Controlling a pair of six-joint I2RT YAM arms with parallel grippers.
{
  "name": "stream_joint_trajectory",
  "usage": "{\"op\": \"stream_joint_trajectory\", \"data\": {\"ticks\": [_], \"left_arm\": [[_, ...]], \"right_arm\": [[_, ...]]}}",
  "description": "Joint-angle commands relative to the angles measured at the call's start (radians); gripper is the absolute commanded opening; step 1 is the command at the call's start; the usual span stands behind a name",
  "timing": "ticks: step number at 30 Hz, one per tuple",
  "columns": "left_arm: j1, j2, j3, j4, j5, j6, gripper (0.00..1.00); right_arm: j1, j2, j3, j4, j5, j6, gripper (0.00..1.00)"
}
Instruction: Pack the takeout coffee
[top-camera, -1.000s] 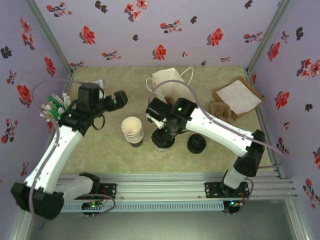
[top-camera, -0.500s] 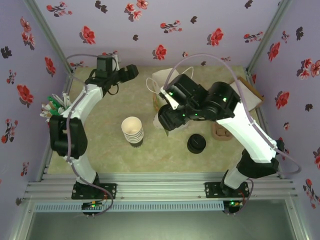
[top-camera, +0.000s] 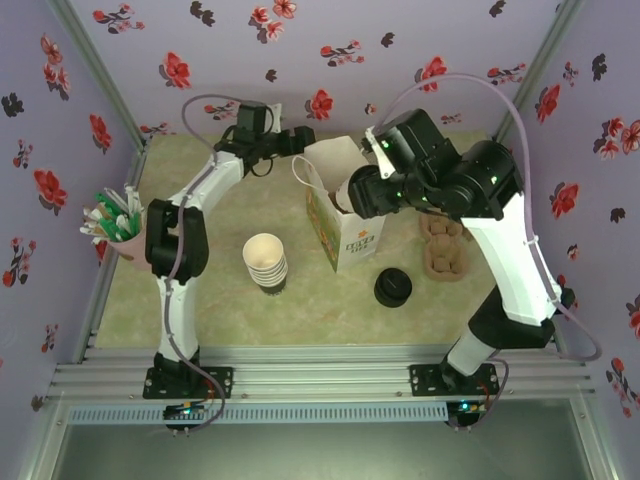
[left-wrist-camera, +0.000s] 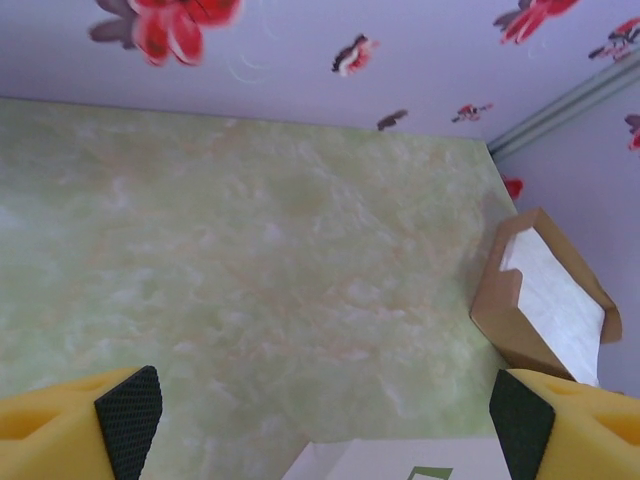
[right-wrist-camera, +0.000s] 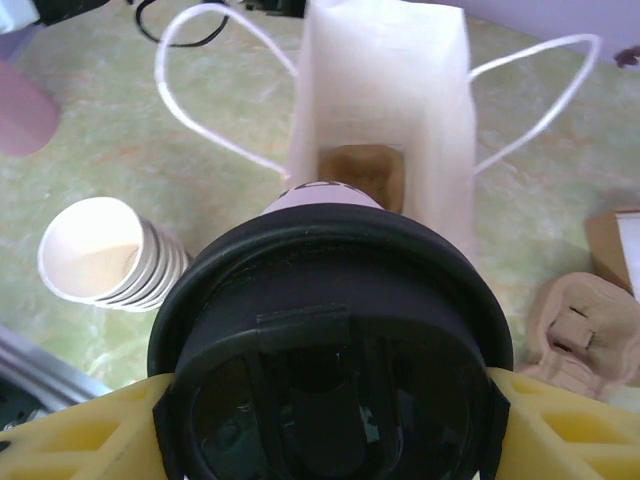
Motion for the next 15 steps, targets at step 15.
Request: {"op": "stream_joint_trajectory", "data": {"ticks": [15], "left_arm": [[-0.023,-0.041,-0.152,0.074,0.096,0.021,0.87]], "right_arm": [[-0.125,0.293,0.161,-0.094,-0.050,-0.012,0.67]]}}
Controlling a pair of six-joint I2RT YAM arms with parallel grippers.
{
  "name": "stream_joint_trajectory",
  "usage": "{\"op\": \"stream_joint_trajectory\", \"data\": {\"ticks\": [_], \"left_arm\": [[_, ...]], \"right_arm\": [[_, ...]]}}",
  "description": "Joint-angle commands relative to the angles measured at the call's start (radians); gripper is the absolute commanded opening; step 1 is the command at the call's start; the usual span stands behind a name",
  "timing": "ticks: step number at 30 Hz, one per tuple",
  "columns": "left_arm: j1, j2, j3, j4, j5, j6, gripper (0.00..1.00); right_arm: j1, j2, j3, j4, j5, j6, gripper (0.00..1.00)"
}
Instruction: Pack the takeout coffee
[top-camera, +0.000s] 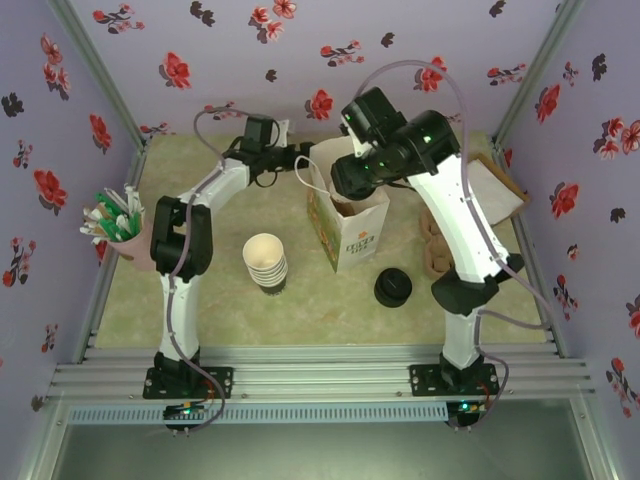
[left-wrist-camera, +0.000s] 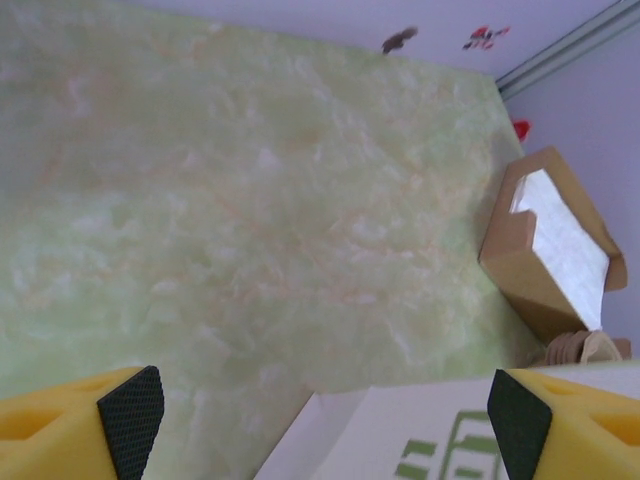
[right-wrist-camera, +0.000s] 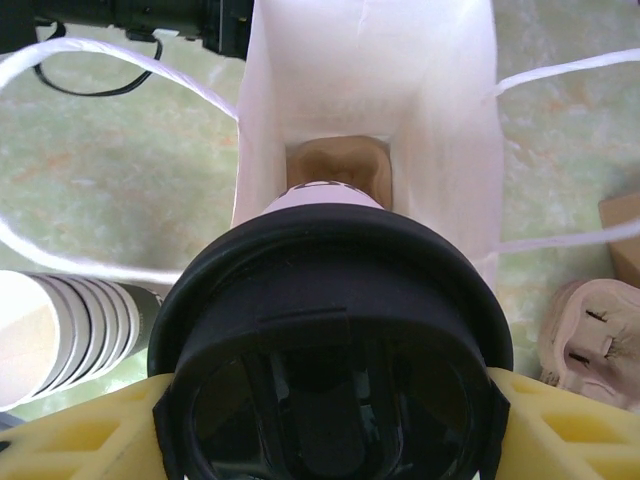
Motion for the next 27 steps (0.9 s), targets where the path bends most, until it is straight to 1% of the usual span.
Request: {"op": "stream_joint_trajectory", "data": {"ticks": [1,8,14,24,27], "left_arm": [[-0.008,-0.071,-0.064,0.057,0.039,0.008,0.87],[-0.010,-0.098,-0.122,0.088,0.063,0.004,0.87],[-0.010,-0.133,-0.194,0.137,0.092,-0.005,0.87],[-0.009,-0.161,-0.220,0.136,0.093,0.027,0.87],[-0.007,-0.162,-0.217,0.133,0.093,0.034,0.88]], "right_arm": [[-0.019,0.013,0.002,-0.091,0.003,-0.003,0.67],[-0.021,0.051,-0.062,-0.119,0.021,0.016,0.67],[-0.021,0.059,-0.132,-0.137,0.011,0.033,0.66],[-0.035,0.060,-0.214,-0.179,0.061,0.066,0.66],[-0.045,0.066,-0.246,-0.181,0.050,0.067,0.66]]}}
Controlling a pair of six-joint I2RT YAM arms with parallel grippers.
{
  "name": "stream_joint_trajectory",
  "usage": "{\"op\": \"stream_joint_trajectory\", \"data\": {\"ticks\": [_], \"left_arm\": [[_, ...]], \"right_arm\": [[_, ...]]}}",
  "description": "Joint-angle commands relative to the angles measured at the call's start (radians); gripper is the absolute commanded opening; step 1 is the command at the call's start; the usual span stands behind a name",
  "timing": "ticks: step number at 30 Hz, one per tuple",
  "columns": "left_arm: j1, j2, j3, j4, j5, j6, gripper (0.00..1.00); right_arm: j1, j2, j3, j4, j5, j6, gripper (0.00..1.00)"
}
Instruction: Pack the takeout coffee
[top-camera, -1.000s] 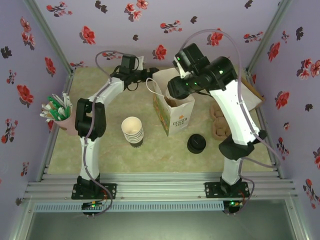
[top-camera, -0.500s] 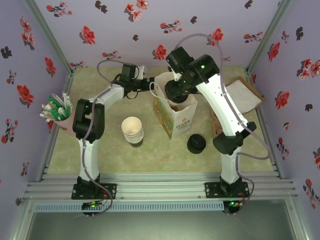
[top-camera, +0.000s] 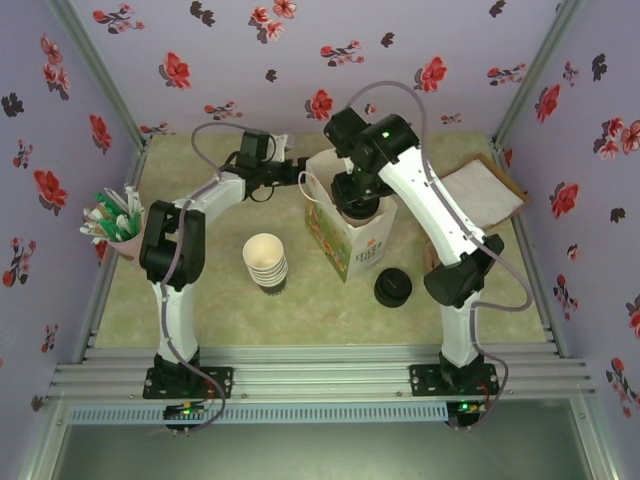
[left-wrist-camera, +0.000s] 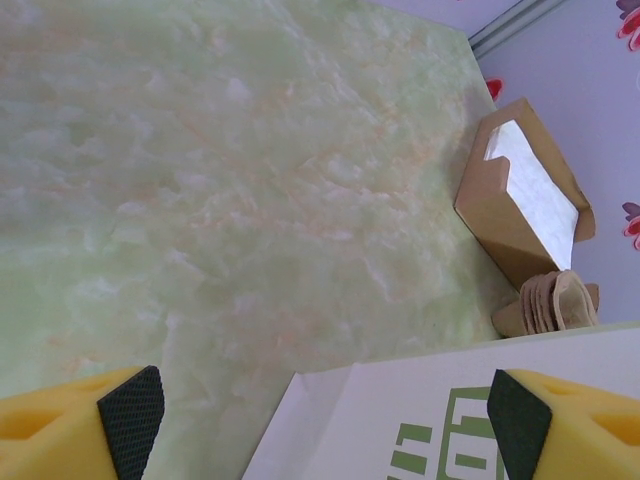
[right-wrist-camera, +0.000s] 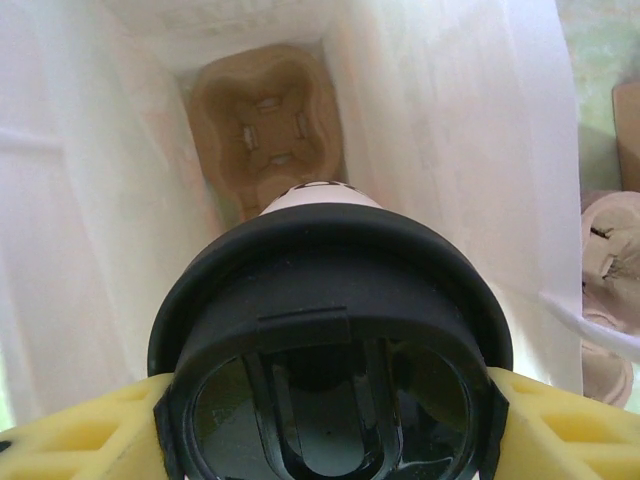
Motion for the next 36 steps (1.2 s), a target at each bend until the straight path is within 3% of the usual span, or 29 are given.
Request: {"op": "stream_joint_trajectory", "data": {"ticks": [1,25,28,31,36], "left_arm": [[-0.006,-0.051,-0.003,0.023,0.026,0.033,0.88],[0.008,-0.074,-0.032,0.039,0.028,0.029,0.87],[0.036,-0.118,-0.052,-0.009,-0.052,-0.012,0.86],[0.090,-0.204,-0.130,-0.063,-0.200,-0.110,0.84],[0.136,-0.356,-0.274,-0.117,-0.248,-0.194,0.79]], "right_arm": [[-0.013,0.012,-0.025,-0.180,0.020,0.026,0.66],[-0.013,0.113,-0.106,-0.159,-0.038,0.006,0.64],[-0.013,0.109,-0.104,-0.157,-0.033,0.007,0.64],[-0.016,0.102,-0.098,-0.158,-0.026,0.008,0.64],[-0.020,0.101,-0.081,-0.159,-0.021,0.008,0.64]]}}
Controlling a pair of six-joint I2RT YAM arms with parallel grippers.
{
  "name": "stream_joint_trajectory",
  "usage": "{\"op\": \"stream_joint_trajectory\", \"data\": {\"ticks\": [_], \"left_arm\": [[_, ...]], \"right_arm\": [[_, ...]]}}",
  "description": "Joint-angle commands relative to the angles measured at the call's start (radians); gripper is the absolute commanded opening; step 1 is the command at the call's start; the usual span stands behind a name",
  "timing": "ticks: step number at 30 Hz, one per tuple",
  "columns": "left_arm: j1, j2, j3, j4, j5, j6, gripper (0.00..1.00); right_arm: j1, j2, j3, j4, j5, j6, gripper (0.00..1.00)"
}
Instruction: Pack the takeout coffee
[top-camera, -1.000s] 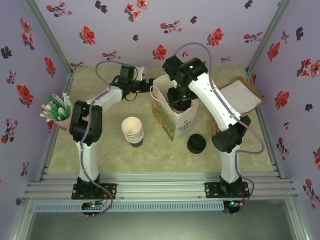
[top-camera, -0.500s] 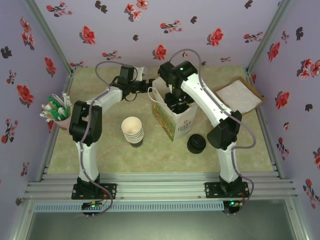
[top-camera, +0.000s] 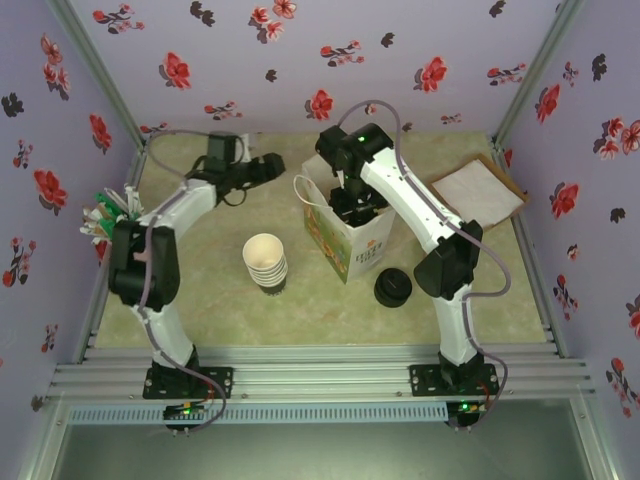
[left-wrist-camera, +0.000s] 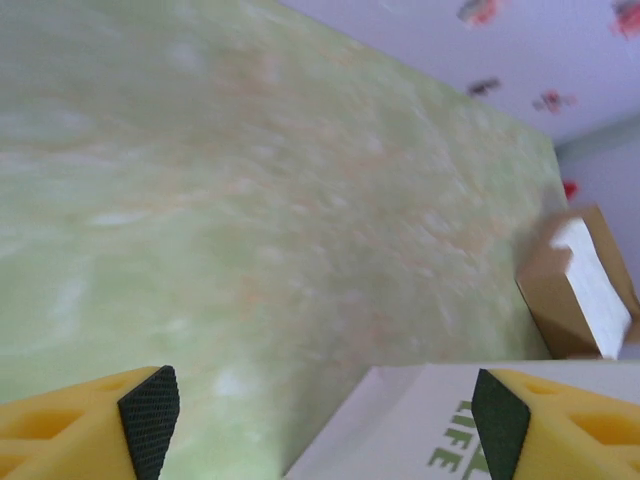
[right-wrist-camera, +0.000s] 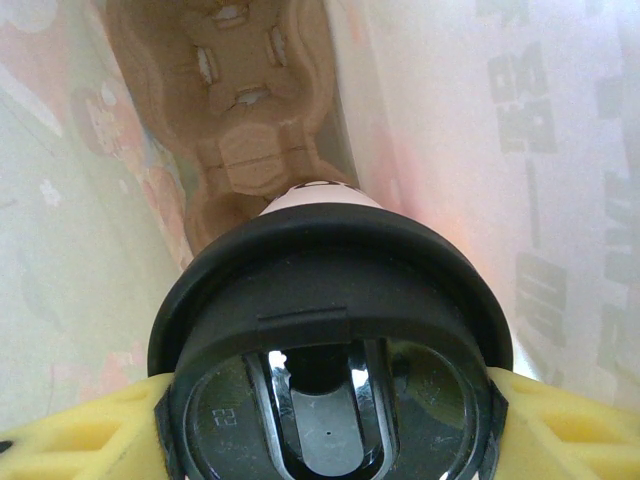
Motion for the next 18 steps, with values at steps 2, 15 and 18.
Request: {"op": "stream_joint_trajectory", "data": {"ticks": [2,15,18], "left_arm": [[-0.021,-0.152,-0.104,-0.074,-0.061,-0.057,0.77],[-0.175,-0.233,-0.100,-0.222,-0.011,0.005,0.55],[-0.192,-0.210,-0.083,-0.218,0.011,0.001,0.52]], "right_arm": [[-0.009,0.007,0.020,-0.156,0.003,0.005,0.64],[-0.009,-0.003,-0.024,-0.124,-0.001,-0.001,0.63],[-0.009,-0.011,-0.048,-0.110,-0.005,-0.003,0.63]]}}
